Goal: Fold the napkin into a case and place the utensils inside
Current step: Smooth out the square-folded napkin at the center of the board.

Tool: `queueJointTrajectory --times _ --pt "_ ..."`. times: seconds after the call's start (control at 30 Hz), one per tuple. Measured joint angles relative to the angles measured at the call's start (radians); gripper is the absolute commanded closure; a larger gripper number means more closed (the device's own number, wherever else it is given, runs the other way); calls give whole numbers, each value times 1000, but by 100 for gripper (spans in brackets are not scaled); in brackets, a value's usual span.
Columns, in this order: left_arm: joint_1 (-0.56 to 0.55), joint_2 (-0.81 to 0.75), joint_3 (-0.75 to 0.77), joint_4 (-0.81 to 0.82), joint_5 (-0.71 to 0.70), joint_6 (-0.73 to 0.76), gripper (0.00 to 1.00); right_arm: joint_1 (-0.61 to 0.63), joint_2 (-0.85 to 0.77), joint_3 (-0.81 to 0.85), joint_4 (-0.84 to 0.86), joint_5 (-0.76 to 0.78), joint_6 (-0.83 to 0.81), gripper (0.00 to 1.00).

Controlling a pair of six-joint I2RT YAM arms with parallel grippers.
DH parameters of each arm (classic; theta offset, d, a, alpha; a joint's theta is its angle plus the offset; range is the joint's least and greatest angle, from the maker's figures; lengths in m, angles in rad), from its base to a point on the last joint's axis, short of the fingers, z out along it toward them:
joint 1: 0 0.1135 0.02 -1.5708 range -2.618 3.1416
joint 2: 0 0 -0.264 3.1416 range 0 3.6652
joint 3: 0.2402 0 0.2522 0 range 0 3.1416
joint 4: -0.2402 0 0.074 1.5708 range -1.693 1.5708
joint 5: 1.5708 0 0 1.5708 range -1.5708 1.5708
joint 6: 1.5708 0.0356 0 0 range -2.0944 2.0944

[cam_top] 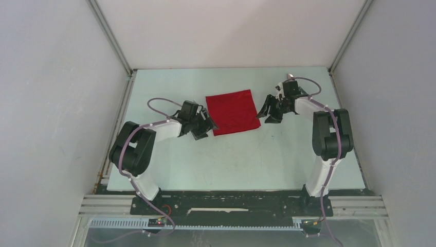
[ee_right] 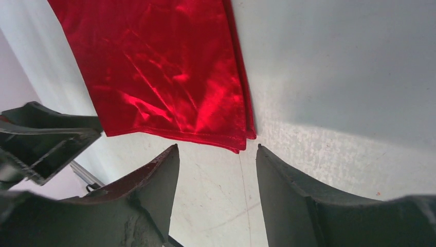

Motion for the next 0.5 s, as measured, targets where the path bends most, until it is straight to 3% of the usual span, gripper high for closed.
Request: queueJointTrajectory --times 0.33,0.5 --pt "-34 64 -20 140 -23 -59 45 -35 -14 -37 80 -48 34 39" --pt "-34 66 -56 183 -26 -89 72 -37 -45 -57 85 -46 34 39"
